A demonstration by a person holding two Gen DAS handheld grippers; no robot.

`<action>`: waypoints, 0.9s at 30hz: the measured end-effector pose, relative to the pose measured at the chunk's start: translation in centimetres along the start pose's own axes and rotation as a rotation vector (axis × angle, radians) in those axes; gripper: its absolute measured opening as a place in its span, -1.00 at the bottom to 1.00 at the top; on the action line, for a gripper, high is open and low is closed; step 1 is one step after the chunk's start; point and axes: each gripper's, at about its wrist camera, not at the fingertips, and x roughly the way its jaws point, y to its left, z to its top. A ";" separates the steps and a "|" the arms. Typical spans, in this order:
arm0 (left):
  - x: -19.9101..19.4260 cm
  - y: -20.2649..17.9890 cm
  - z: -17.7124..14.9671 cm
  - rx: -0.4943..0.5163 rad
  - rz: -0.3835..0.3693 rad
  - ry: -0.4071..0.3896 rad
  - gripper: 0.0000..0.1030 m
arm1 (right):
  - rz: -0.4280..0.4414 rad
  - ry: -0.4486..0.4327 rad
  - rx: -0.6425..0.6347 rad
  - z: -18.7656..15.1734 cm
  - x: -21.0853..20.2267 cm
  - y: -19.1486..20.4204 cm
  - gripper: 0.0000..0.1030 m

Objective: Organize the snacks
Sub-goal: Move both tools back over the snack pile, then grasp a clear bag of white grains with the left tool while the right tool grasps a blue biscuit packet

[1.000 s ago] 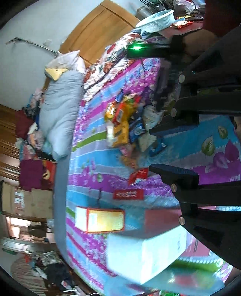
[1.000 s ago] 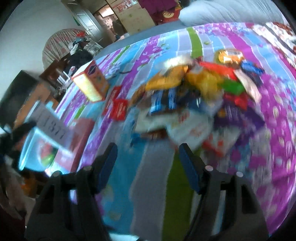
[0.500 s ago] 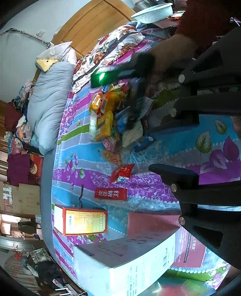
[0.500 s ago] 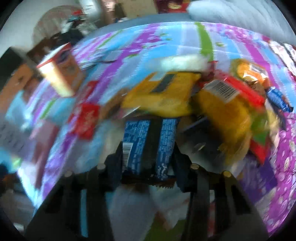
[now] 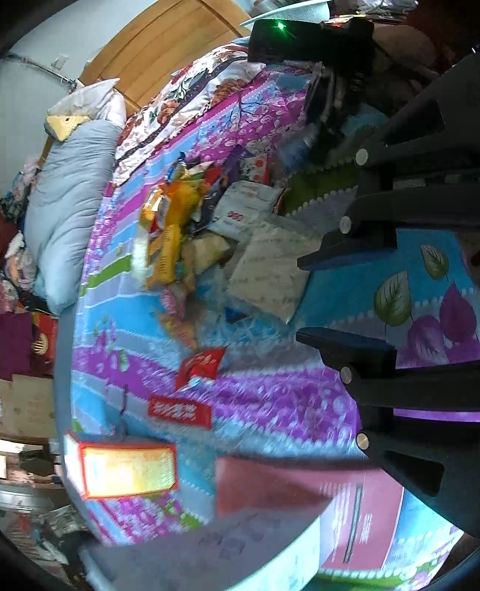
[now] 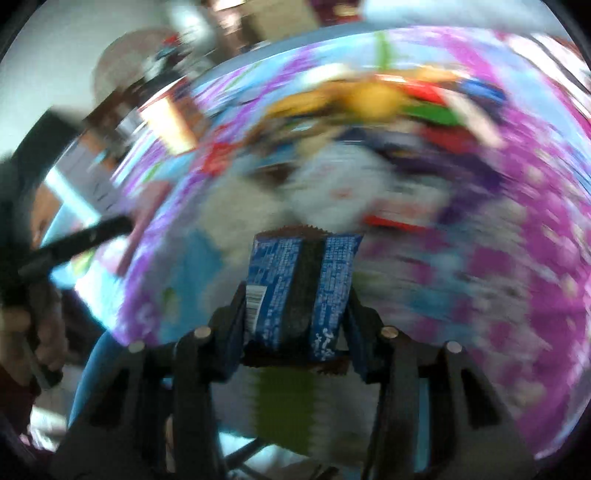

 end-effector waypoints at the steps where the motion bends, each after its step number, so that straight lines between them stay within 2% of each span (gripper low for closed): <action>1: 0.6 -0.1 0.0 -0.007 -0.018 0.011 -0.36 | -0.021 -0.002 0.026 0.0 -0.1 -1.0 -0.05; 4: 3.1 0.3 0.5 -0.049 -0.007 0.027 -0.34 | -0.066 -0.004 0.074 -0.3 0.0 -3.1 -0.06; 6: 4.3 0.9 1.0 -0.092 0.014 0.008 -0.30 | -0.045 -0.014 0.106 -0.6 -0.2 -4.1 -0.04; 7: 4.9 1.2 1.2 -0.113 0.016 -0.001 -0.21 | -0.040 -0.023 0.109 -0.6 -0.4 -4.2 0.07; 8: 5.6 1.7 1.5 -0.134 0.020 -0.012 -0.08 | -0.034 -0.036 0.109 -0.7 -0.7 -4.2 0.32; 10: 6.8 2.1 1.7 -0.147 0.049 -0.009 0.01 | -0.014 -0.050 0.117 -0.8 -1.0 -4.7 0.49; 11: 7.5 2.3 1.7 -0.155 0.050 0.003 0.02 | 0.008 -0.051 0.135 -1.0 -1.0 -5.2 0.49; 13: 8.0 2.3 1.4 -0.175 0.007 0.052 0.00 | 0.050 -0.058 0.177 -0.9 -1.5 -6.3 0.49; 14: 7.8 1.8 1.1 -0.170 -0.041 0.085 0.00 | 0.077 -0.067 0.207 -1.0 -1.7 -7.0 0.49; 16: 7.4 0.2 0.1 -0.113 -0.134 0.178 -0.01 | 0.103 -0.072 0.232 -1.1 -1.6 -7.3 0.49; 17: 7.0 -0.8 -0.6 -0.069 -0.169 0.222 -0.08 | 0.111 -0.075 0.239 -1.1 -1.5 -7.3 0.49; 20: 5.2 -2.9 -2.4 0.062 -0.231 0.276 -0.13 | 0.116 -0.079 0.244 -1.0 -1.4 -7.1 0.49; 22: 3.9 -3.5 -2.7 0.136 -0.186 0.232 -0.13 | 0.124 -0.082 0.251 -1.0 -1.5 -7.2 0.49; 24: 2.5 -4.1 -2.4 0.228 -0.110 0.118 -0.12 | 0.141 -0.085 0.266 -1.1 -1.5 -7.5 0.49; 25: 2.2 -4.1 -2.0 0.242 -0.089 0.080 0.04 | 0.149 -0.087 0.273 -1.2 -1.6 -7.6 0.49; 26: 2.4 -3.8 -1.4 0.223 -0.074 0.081 0.21 | 0.154 -0.088 0.278 -1.2 -1.6 -7.7 0.49; 27: 3.0 -3.1 -0.4 0.162 -0.070 0.089 0.21 | 0.156 -0.088 0.278 -1.1 -1.6 -7.7 0.49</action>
